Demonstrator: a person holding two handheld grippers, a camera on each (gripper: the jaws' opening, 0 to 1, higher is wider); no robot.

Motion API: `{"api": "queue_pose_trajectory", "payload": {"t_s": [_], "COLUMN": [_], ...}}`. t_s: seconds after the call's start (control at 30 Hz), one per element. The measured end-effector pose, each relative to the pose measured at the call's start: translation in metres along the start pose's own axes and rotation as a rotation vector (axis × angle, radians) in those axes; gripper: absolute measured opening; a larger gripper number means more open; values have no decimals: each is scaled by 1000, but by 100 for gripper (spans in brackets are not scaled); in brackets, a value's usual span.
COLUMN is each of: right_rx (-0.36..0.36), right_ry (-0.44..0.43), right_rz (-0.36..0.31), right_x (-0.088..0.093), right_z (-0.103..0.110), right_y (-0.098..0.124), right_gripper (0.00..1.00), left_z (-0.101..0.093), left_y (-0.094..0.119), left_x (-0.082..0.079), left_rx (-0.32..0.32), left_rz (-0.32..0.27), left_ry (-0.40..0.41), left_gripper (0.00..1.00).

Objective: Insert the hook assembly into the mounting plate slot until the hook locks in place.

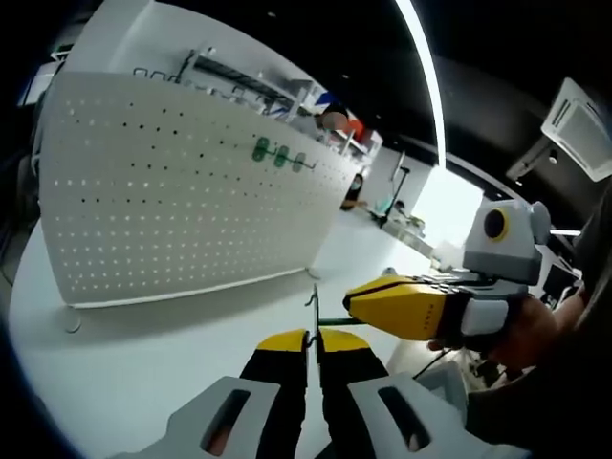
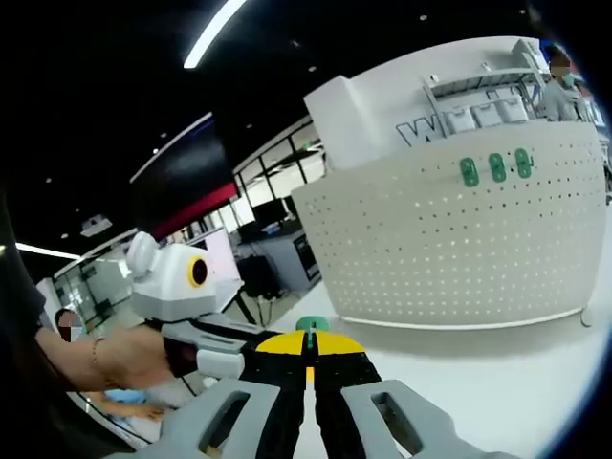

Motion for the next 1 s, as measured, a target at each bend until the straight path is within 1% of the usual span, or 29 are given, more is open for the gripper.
{"api": "queue_pose_trajectory", "payload": {"t_s": [0.07,0.17,0.23,0.27,0.3,0.37,0.47,0.5,0.63,0.73,0.83,0.93,1.0], "right_rx": [-4,-6,-7,-14,-11,-14,-22,-20,-12,-12,-24,-28,-24], "right_ry": [10,-5,-1,7,-24,-33,-33,-26,-27,-40,-45,-63,-71], "right_rz": [11,27,21,-4,-23,-34,-39,-29,-21,-16,-7,-20,-32], "right_x": [-1,1,1,-1,-5,-9,-12,-11,-8,-7,-7,-12,-15], "right_z": [0,-2,-1,0,1,2,3,3,0,0,2,2,1], "right_y": [-1,-3,-2,-1,2,5,9,9,12,12,9,7,5], "right_gripper": [0,0,1,4,8,14,11,11,11,11,11,10,10], "left_z": [0,1,1,1,3,6,10,11,12,8,6,2,-1], "left_y": [0,1,0,1,1,2,5,7,9,9,8,6,6], "left_x": [0,0,0,0,-1,-1,-6,-9,-16,-19,-21,-23,-25], "left_rx": [-5,-17,-18,-21,-33,-54,-70,-82,-100,-94,-84,-72,-71], "left_rz": [2,10,14,14,14,16,-6,-20,-43,-49,-51,-64,-84], "left_ry": [3,-10,-18,-18,-30,-49,-50,-52,-87,-109,-111,-110,-113], "left_gripper": [2,2,2,2,2,2,2,2,2,2,2,2,2]}}
Point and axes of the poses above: the point that each gripper's makers call its tool centre point, and the gripper's own axes: y roughly backward along the fingers, z roughly to its left, x roughly out of its underside, the point moved 5 cm from there along y, roughly backward along the fingers, and after that the axes turned 3 degrees about -z, right-handed, at the moved point
